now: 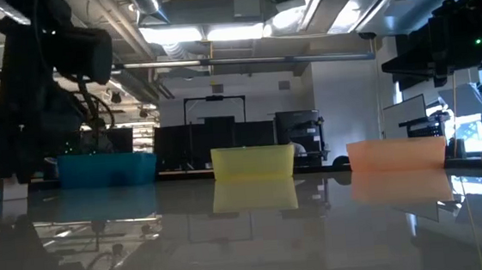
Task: Sort blocks by size
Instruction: Put the brown square block into the blue bin
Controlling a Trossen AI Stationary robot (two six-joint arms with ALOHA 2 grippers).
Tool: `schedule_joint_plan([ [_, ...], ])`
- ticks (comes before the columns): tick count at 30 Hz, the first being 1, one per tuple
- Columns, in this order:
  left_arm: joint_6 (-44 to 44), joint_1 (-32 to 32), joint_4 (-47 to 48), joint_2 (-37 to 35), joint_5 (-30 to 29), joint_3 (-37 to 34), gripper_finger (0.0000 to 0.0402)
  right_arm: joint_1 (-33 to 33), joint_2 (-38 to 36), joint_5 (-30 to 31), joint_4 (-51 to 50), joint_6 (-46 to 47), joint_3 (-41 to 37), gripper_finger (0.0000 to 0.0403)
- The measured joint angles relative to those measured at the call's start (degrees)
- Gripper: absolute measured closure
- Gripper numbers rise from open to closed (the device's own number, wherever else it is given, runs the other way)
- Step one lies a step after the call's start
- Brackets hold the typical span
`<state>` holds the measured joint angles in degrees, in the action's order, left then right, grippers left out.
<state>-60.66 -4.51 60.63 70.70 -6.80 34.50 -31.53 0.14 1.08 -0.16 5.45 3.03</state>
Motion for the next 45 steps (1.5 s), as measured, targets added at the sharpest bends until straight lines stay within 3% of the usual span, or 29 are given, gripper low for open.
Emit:
schedule_joint_plan([
  [8, 1.16, -0.02, -7.86, 0.00, 3.01, -4.03, 0.0196, 0.00, -0.02, 0.00, 0.00, 0.00, 0.00, 0.0373],
  [19, 2.66, -0.04, -8.92, -0.15, 3.45, -4.70, 0.0198, 0.02, 0.00, 0.00, -0.11, 0.00, 0.00, 0.0373],
  [31, 6.21, -0.04, -9.34, -0.14, 3.85, -4.59, 0.0282, 0.01, -0.01, 0.00, -2.05, 0.00, 0.00, 0.0373],
  [39, 12.55, -0.03, -8.77, 0.04, 4.38, 0.80, 0.0268, 0.02, -0.02, 0.00, -2.16, 0.00, 0.00, 0.0373],
  [45, 18.19, -1.73, -8.69, 0.04, 1.43, 7.38, 0.0278, 0.02, -0.01, 0.00, -2.12, 0.00, 0.00, 0.0373],
])
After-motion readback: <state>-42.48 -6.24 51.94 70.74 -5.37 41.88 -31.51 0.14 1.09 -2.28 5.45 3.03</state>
